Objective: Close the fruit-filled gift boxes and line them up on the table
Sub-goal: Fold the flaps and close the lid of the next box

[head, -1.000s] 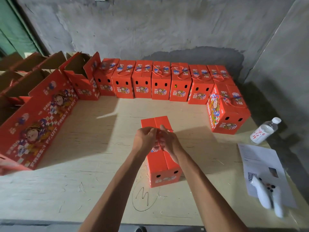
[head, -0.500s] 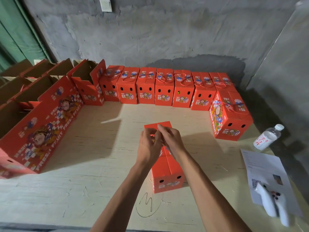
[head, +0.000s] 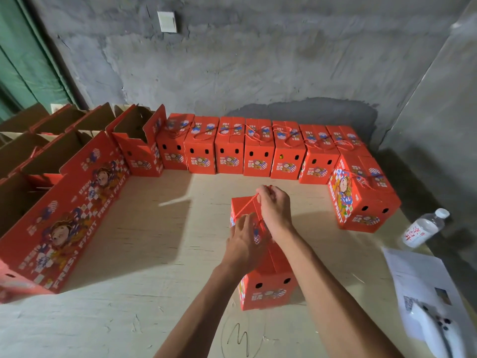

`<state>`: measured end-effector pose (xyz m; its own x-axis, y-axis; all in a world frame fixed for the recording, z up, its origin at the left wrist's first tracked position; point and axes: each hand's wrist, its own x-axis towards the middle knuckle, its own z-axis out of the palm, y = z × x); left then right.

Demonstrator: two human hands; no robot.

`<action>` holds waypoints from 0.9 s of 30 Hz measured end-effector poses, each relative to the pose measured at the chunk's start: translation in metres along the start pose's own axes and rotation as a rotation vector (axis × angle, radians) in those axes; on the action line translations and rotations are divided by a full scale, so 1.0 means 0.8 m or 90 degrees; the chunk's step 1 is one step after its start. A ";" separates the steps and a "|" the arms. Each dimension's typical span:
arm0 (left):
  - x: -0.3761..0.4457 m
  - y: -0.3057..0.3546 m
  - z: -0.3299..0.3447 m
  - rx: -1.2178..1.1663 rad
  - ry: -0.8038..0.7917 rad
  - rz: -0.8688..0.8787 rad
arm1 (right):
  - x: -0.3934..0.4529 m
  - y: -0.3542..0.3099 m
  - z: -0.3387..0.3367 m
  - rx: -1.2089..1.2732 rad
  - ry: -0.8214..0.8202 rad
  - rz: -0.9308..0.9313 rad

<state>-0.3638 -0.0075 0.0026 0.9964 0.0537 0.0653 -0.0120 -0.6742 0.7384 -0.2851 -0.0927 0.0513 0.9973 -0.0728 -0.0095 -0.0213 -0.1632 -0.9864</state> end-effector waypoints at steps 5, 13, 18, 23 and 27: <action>0.030 -0.004 0.014 0.020 0.033 0.054 | 0.034 -0.028 -0.007 0.015 0.020 -0.032; 0.122 0.026 0.066 0.024 0.041 0.099 | 0.105 -0.040 -0.063 0.037 0.004 -0.081; 0.186 0.063 0.124 0.003 0.002 0.103 | 0.173 -0.031 -0.126 0.026 0.004 -0.074; 0.240 0.094 0.197 -0.074 -0.040 -0.044 | 0.244 -0.008 -0.187 -0.006 0.019 -0.057; 0.276 0.113 0.248 -0.171 -0.052 -0.108 | 0.292 0.015 -0.228 -0.019 0.029 -0.031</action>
<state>-0.1283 -0.2031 -0.0494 0.9894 0.0823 -0.1199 0.1441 -0.4422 0.8853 -0.0649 -0.2915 0.0673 0.9930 -0.1089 0.0461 0.0239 -0.1970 -0.9801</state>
